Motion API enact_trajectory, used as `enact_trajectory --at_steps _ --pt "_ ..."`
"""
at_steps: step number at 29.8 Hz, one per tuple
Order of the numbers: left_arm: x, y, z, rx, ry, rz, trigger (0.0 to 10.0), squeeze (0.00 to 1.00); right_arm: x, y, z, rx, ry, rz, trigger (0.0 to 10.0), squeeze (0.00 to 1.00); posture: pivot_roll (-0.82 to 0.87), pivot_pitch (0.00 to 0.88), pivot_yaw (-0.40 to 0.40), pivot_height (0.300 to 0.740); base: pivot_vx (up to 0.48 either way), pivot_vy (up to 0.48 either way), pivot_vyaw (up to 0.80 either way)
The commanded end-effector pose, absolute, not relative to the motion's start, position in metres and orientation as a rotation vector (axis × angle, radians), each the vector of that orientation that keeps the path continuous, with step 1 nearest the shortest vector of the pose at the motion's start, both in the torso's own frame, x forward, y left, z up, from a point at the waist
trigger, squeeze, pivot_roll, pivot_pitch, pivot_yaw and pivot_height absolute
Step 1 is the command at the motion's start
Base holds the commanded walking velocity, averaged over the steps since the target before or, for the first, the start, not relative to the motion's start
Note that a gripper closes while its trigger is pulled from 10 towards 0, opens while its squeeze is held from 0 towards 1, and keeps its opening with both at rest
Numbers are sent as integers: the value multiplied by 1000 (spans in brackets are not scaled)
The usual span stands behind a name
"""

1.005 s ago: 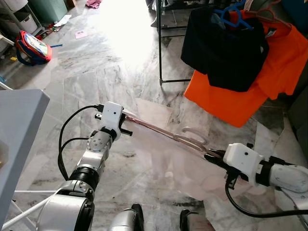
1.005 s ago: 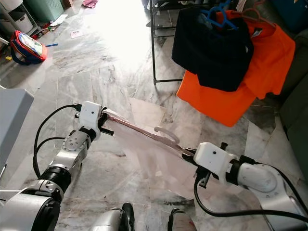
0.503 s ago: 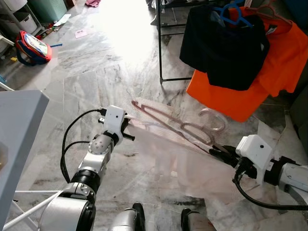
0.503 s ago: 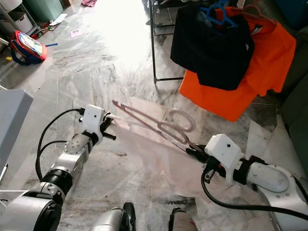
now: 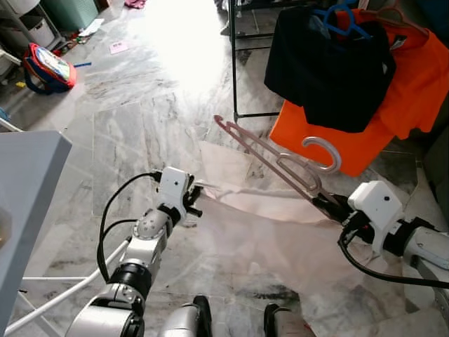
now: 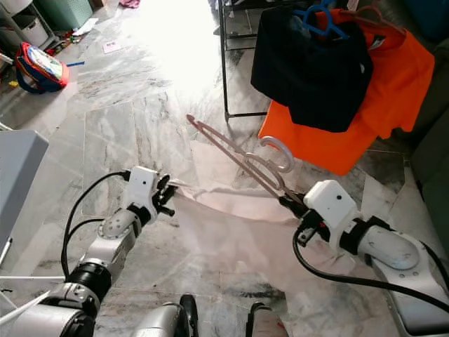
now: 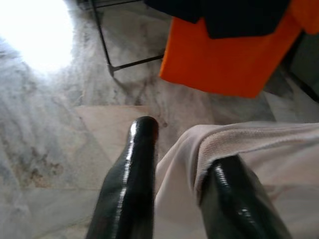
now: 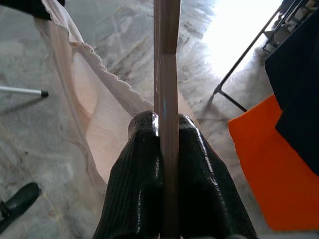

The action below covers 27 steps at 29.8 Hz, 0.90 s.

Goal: Hang hanger

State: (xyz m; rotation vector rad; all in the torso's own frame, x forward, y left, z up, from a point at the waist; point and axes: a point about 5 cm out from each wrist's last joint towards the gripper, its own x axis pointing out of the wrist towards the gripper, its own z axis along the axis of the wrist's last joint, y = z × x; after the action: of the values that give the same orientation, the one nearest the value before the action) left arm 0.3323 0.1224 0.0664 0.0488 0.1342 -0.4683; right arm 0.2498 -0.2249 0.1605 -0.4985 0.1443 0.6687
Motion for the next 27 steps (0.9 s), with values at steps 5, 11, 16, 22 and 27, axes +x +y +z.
enact_trajectory --at_steps 5,11,16,22,27 --pt "325 133 59 85 145 -467 10000 1000 244 -233 160 -531 169 671 10000 0 -125 235 101 740 0 0 0" --pt "323 133 56 85 160 -469 10000 1000 237 -236 157 -542 223 731 10000 0 -133 242 96 740 0 0 0" --pt "317 123 51 46 167 -516 10000 1000 234 -246 158 -571 270 749 10000 0 -139 248 89 740 0 0 0" --pt "314 108 56 22 124 -598 10000 1000 248 -238 158 -578 209 709 10000 0 -136 250 84 740 0 0 0" --pt "314 97 63 23 85 -642 10000 0 257 -216 148 -535 166 718 10000 0 -124 251 88 740 0 0 0"
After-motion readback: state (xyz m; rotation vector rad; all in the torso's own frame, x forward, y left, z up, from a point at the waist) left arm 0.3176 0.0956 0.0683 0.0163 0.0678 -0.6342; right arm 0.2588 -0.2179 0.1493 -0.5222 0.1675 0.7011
